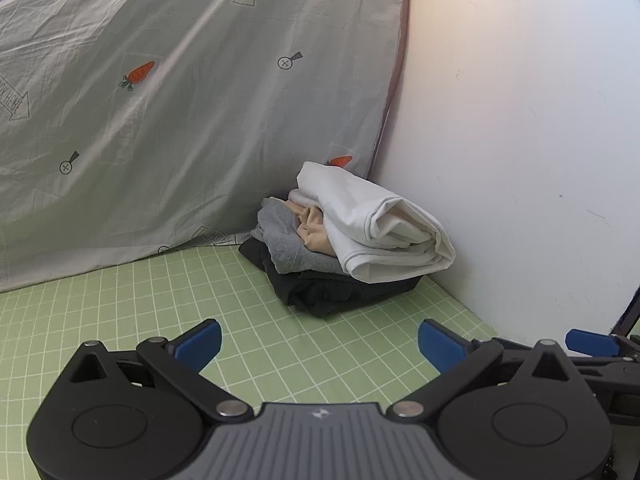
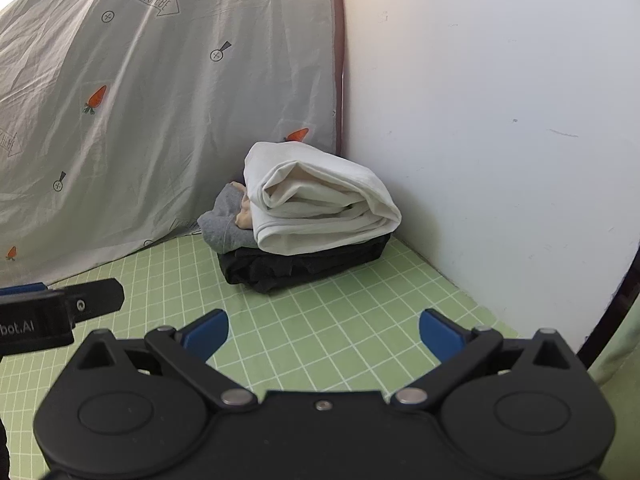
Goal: Fold clothes
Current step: 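Place the folded shirt onto the clothes stack and open both grippers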
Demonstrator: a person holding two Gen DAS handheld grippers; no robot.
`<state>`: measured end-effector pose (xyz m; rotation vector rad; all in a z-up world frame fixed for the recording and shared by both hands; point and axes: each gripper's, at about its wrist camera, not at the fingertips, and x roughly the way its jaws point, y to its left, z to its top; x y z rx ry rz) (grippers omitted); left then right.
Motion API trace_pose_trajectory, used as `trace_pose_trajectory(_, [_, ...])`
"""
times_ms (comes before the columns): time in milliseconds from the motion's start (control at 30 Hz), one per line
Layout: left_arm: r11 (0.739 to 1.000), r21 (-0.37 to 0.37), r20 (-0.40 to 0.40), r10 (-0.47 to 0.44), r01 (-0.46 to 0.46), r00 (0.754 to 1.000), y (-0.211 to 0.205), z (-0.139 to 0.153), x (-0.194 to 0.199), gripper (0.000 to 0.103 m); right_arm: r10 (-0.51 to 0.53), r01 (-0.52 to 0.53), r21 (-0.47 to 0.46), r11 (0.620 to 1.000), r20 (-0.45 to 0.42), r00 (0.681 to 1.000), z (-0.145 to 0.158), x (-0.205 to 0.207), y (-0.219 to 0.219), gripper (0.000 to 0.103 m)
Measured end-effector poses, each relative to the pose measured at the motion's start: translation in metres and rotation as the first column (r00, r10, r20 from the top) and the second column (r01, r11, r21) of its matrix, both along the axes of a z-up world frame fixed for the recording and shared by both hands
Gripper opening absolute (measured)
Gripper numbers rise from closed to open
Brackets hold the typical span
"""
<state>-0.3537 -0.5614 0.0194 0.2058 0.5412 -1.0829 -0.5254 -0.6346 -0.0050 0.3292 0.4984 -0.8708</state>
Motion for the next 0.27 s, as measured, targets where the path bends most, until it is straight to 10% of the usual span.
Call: trace_pose_trajectory(267, [1.000, 0.003, 0.010, -0.019, 0.019, 1.000, -0.0019, 0.0036, 0.0034, 0.103, -0.009, 0.009, -0.007, 1.000, 0.007, 1.000, 0.0028, 0.0043, 0.0012, 0.103])
